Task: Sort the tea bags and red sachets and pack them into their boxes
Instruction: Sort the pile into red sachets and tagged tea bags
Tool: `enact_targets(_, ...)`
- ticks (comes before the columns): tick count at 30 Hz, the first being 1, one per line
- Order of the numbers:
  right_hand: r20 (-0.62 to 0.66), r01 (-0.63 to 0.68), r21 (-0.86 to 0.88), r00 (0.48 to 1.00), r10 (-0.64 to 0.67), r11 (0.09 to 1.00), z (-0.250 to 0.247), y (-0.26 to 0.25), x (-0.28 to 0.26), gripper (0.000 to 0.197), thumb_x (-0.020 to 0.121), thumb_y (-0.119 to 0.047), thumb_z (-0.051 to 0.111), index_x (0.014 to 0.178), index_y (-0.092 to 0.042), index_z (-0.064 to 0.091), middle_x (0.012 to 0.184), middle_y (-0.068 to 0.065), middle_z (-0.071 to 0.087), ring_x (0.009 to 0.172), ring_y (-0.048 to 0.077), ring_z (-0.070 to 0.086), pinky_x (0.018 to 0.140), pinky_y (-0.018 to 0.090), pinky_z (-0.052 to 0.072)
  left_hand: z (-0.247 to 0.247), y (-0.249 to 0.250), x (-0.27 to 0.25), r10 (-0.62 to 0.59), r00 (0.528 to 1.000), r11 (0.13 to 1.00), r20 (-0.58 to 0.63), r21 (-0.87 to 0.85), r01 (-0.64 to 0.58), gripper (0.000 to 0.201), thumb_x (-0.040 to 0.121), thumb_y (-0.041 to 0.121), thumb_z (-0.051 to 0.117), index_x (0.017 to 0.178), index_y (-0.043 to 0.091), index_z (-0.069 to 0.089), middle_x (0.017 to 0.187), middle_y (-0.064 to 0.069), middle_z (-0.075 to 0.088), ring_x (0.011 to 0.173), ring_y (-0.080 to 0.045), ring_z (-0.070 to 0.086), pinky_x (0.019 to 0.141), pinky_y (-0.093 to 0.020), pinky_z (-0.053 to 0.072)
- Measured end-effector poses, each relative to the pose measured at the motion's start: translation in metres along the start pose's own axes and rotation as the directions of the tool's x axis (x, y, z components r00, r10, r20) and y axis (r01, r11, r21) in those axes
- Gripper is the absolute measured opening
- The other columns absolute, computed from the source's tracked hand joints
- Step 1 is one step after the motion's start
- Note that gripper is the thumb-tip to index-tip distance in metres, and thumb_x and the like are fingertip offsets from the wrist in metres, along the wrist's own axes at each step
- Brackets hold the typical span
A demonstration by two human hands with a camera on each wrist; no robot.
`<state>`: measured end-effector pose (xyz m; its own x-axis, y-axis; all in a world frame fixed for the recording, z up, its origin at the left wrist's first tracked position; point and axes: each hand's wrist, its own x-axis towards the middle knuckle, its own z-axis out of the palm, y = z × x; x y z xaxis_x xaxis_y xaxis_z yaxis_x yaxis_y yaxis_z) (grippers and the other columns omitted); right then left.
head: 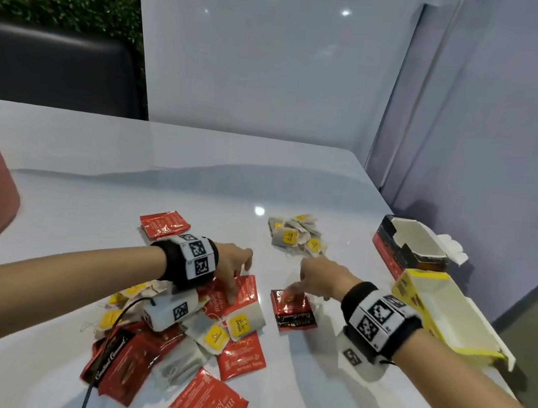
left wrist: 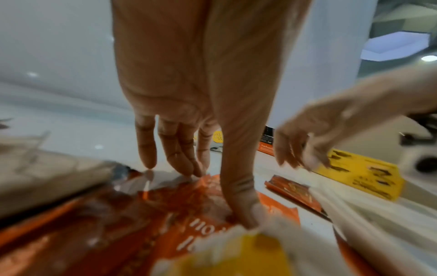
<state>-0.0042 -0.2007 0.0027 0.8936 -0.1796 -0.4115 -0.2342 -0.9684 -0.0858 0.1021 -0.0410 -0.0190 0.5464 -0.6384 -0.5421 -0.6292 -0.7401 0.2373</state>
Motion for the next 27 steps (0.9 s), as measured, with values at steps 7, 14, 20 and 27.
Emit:
enact_targets(7,-0.082,-0.107,0.036,0.991,0.109,0.994,0.029,-0.004,-0.002,0.046,0.082,-0.032,0.069,0.115,-0.008,0.048,0.122,0.008,0.058,0.112,0.025,0.058,0.084,0.029,0.042,0.003,-0.005,-0.003,-0.059,0.997,0.996,-0.043,-0.070,0.056,0.052,0.064,0.025,0.083,0.110,0.016,0.059,0.112,-0.001,0.061,0.097,-0.019,0.058,0.082,-0.033,0.052)
enact_targets(14,-0.113,-0.059,0.250,0.989,0.090,0.966,0.033,0.001,0.009,0.057,0.081,-0.019,0.069,0.126,-0.002,0.037,0.126,0.016,0.054,0.114,0.031,0.054,0.090,0.035,0.045,0.002,0.001,-0.006,-0.074,0.994,0.995,-0.084,-0.067,0.069,0.052,0.075,0.020,0.075,0.119,0.011,0.050,0.123,-0.007,0.056,0.107,-0.023,0.055,0.081,-0.029,0.045)
enact_targets(20,-0.292,0.092,0.584,0.951,0.103,0.806,0.015,0.010,0.009,0.012,0.089,-0.005,0.054,0.099,-0.009,0.048,0.105,0.014,0.055,0.092,0.029,0.059,0.059,0.027,0.052,-0.016,-0.009,-0.009,-0.061,0.977,0.976,-0.206,-0.217,0.015,0.042,0.076,0.024,0.074,0.114,0.012,0.059,0.114,-0.007,0.062,0.092,-0.016,0.055,0.081,-0.028,0.048)
enact_targets(27,-0.334,0.323,0.941,0.936,0.112,0.102,-0.016,-0.020,0.002,0.025,0.094,-0.008,0.051,0.116,0.003,0.056,0.109,0.020,0.063,0.096,0.031,0.063,0.082,0.038,0.055,-0.048,-0.010,-0.034,-0.142,0.923,0.303,-0.359,-0.903,-0.304,0.018,0.087,0.003,0.060,0.104,0.004,0.057,0.081,-0.007,0.067,0.068,-0.013,0.066,0.060,-0.021,0.056)
